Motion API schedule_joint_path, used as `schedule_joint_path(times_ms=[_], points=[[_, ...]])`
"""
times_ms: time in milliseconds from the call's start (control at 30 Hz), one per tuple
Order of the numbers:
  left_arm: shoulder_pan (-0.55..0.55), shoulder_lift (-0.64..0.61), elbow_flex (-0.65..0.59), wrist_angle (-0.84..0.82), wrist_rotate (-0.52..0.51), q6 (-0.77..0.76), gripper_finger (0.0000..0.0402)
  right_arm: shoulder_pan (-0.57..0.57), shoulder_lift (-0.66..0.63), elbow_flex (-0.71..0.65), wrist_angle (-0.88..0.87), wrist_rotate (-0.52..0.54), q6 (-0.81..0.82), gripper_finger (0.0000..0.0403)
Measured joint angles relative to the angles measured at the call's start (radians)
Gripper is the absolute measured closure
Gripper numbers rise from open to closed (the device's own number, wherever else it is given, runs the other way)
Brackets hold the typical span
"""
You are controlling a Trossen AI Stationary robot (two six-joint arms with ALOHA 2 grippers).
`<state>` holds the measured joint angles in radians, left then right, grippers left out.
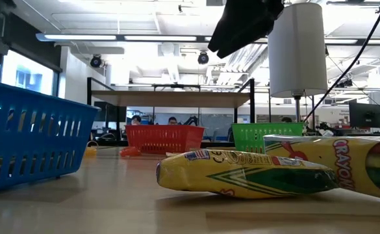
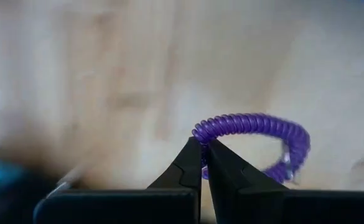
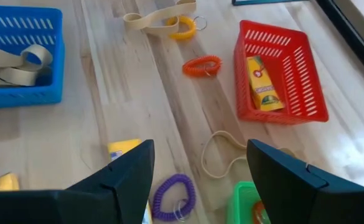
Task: Pick & Place Office Desk Supplies
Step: Put the violet spring keychain into the green bin
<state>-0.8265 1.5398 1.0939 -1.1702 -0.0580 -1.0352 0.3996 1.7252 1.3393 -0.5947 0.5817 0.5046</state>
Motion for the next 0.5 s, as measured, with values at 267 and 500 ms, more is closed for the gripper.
schedule_joint_path(times_ms=[267,500], points=[[-0.006,0.0,0.224,-0.27,-0.36,-0.008,0.04,0.0,0.0,0.0,0.005,0.003,-0.012,0.0158],[-0.023,0.001,0.248,-0.192,-0.832,0.044,0.04,0.034,0.0,-0.001,0.181,0.002,-0.096,0.0158]])
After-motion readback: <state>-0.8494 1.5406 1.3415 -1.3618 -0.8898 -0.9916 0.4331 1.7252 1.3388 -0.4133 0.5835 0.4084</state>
